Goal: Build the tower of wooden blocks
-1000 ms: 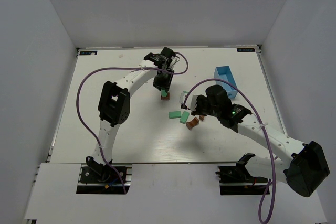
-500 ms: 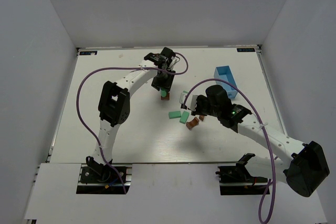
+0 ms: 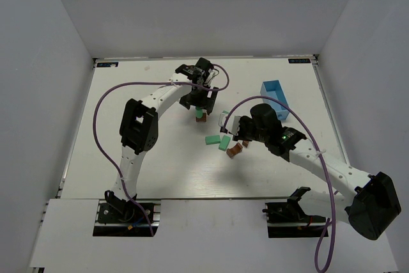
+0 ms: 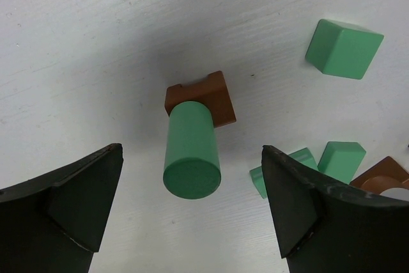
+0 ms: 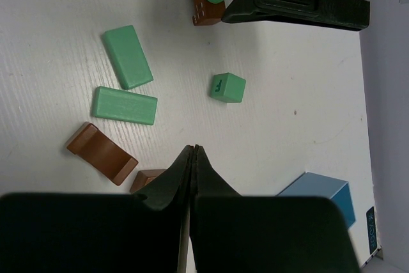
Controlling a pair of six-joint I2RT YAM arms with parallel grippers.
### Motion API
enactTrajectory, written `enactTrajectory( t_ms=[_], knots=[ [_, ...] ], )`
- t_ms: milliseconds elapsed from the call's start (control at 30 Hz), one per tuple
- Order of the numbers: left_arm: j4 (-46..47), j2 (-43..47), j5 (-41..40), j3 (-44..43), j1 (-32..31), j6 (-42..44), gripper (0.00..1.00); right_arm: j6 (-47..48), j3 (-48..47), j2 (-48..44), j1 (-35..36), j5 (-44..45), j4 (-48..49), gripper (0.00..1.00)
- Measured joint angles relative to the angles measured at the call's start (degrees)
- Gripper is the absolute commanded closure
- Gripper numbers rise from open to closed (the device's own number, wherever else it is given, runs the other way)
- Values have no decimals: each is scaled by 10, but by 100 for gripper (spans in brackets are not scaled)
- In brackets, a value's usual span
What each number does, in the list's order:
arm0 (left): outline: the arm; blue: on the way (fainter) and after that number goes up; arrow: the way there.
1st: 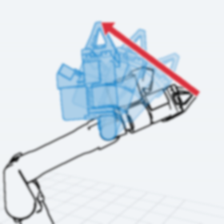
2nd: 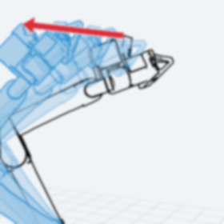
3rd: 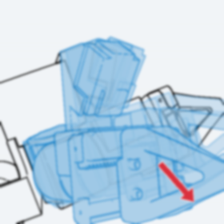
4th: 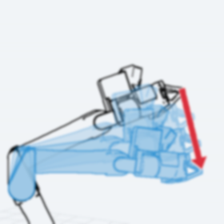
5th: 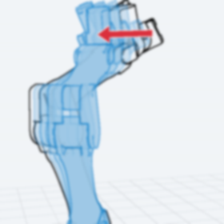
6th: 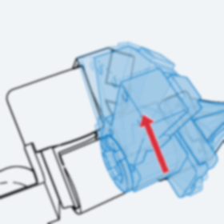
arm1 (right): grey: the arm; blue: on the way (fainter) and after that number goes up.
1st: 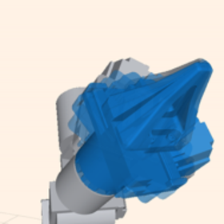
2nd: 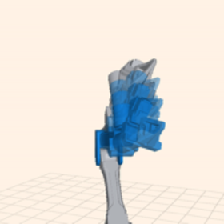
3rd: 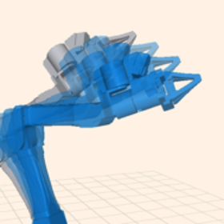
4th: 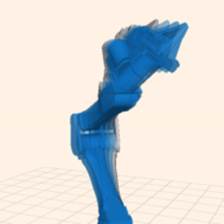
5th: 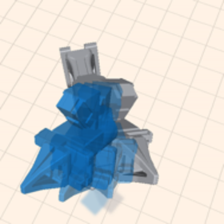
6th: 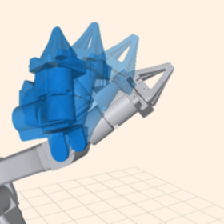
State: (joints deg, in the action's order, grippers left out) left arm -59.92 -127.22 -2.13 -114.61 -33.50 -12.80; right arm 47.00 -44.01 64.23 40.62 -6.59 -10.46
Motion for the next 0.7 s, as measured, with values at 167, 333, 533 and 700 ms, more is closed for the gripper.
enactTrajectory(
  t_ms=[167, 333, 533, 700],
  knots=[
    [13, 5, 0, 7, 0, 0, 0, 7, 1, -1, 0, 0, -2, 100],
    [46, 60, 10, 61, 0, 0, 0, 19, 27, -35, 0, 0, -10, 99],
    [90, 201, 31, 120, 0, 2, 0, 28, 50, -95, -2, -23, -19, 39],
    [213, 469, 16, 347, 4, 3, 0, 50, 64, -77, -13, -79, -23, 89]
  ],
)
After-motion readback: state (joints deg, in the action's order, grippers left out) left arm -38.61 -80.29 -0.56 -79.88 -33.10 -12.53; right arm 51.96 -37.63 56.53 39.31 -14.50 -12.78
